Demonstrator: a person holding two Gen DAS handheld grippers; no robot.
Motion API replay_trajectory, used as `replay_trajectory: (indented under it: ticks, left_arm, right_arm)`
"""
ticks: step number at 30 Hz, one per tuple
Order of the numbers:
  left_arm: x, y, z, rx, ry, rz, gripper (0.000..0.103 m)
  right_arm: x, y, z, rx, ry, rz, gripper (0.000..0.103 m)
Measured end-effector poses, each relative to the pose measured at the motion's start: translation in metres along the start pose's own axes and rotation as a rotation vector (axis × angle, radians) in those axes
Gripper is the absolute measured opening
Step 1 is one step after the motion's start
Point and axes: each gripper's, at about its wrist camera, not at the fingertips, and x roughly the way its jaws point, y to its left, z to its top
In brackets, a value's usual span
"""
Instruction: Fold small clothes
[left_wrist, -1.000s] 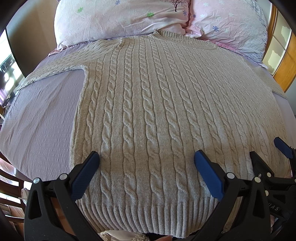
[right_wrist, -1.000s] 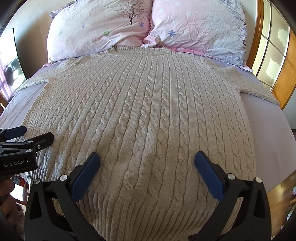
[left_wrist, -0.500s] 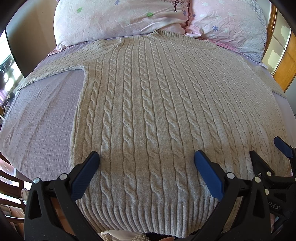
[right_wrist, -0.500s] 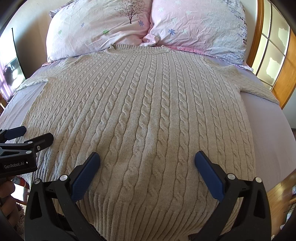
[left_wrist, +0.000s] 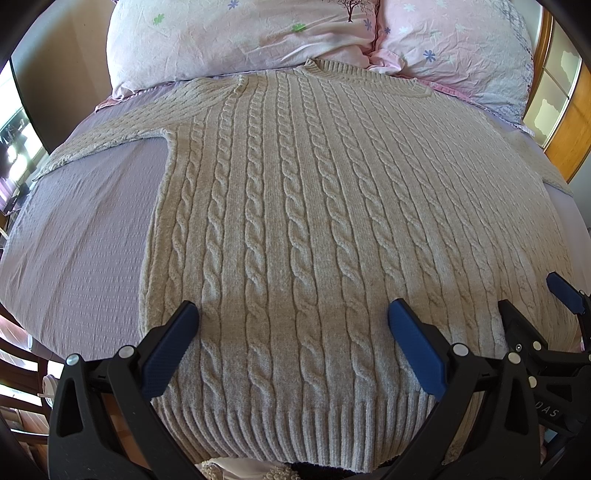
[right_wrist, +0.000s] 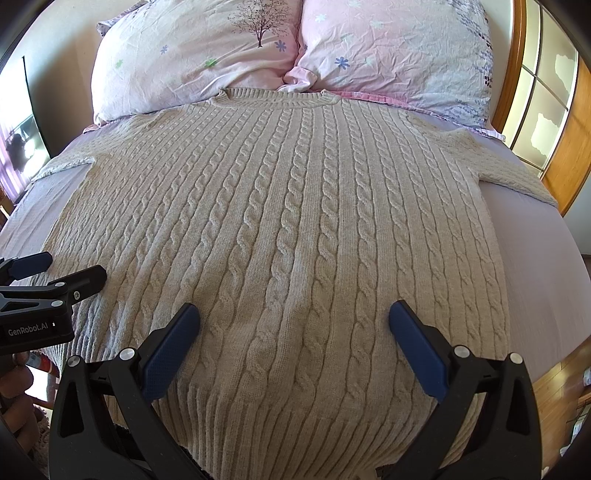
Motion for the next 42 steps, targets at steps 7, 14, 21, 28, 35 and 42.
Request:
replay_trajectory:
  ticks: [7, 14, 21, 28, 35, 42]
  left_arm:
    - [0.0, 0.0, 0.0, 0.0, 0.0, 0.0, 0.101]
    - [0.0, 0.0, 0.0, 0.001, 0.001, -0.001, 0.101]
    - [0.0, 0.0, 0.0, 0.0, 0.003, 0.0, 0.101]
    - [0.003, -0.004, 0.002, 0.008, 0.025, -0.001, 0.101]
    - [0.001, -0.003, -0.001, 0.049, -0.056, -0.018, 0.101]
    - [0.007, 0.015, 0.027, 0.044, -0.072, -0.22, 0.101]
  right_arm:
    - [0.0, -0.001, 0.0, 0.006, 0.012, 0.004, 0.102]
    - [0.0, -0.001, 0.0, -0.002, 0.02, 0.007, 0.102]
    - [0.0, 0.0, 0.0, -0.007, 0.02, 0.009, 0.102]
    - [0.002, -0.002, 0.002, -0.058, 0.016, 0.053, 0.102]
    - [-0.015, -0.116, 0.051, 0.213, -0.122, 0.017, 0.102]
    - [0.003, -0.334, 0.071, 0.875, -0.176, -0.045, 0.074]
